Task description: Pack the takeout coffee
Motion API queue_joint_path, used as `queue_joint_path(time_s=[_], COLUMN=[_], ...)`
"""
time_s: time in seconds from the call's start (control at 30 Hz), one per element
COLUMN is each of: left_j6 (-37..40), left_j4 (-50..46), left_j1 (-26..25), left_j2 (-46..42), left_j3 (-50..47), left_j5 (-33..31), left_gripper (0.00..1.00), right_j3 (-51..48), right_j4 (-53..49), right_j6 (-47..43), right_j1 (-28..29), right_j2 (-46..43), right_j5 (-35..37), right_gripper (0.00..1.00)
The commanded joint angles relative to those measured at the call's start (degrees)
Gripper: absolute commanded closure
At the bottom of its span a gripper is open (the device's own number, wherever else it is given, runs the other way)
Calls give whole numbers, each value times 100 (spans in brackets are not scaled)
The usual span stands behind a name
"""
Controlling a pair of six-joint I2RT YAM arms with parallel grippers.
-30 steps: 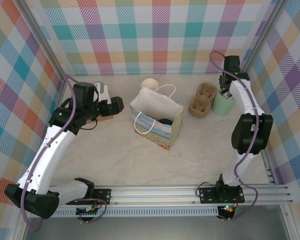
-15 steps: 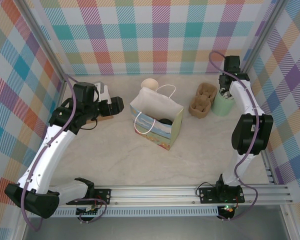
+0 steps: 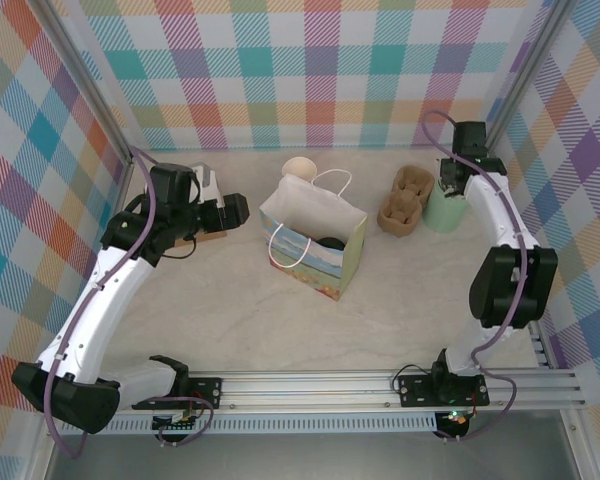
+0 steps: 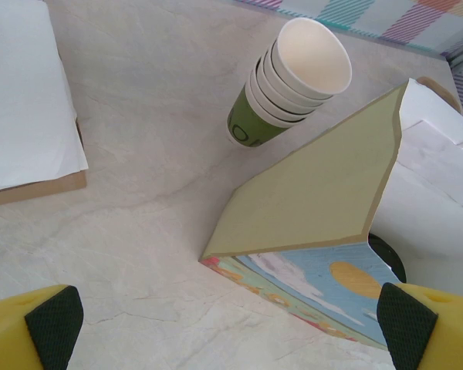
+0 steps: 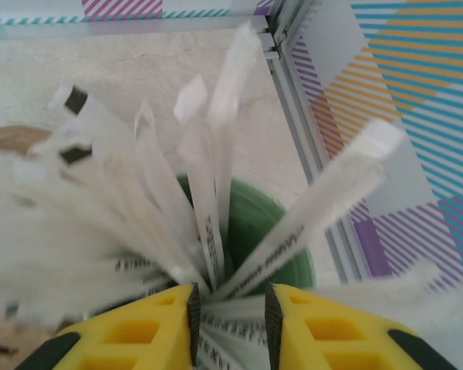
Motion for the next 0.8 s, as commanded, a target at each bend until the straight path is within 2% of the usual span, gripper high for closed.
queue_joint_path(time_s=[0.0, 0.4, 0.6, 0.77], left_j6=[68, 44, 79, 60], left_j4=[60, 60, 29, 55], left_j1=[42, 43, 42, 42], left_j2=[54, 1, -18, -19], left_j3=[170, 98, 76, 35], left_j5=[104, 164, 117, 111], left_gripper=[0, 0, 0, 0], right_j3=[-237, -129, 68, 57], right_j4=[103, -820, -950, -970], right_j6=[146, 557, 580, 620], right_j1=[76, 78, 78, 78], right_j2=[-496, -601, -332, -305], right_j5=[-174, 47, 45, 38], right_gripper=[67, 55, 55, 59])
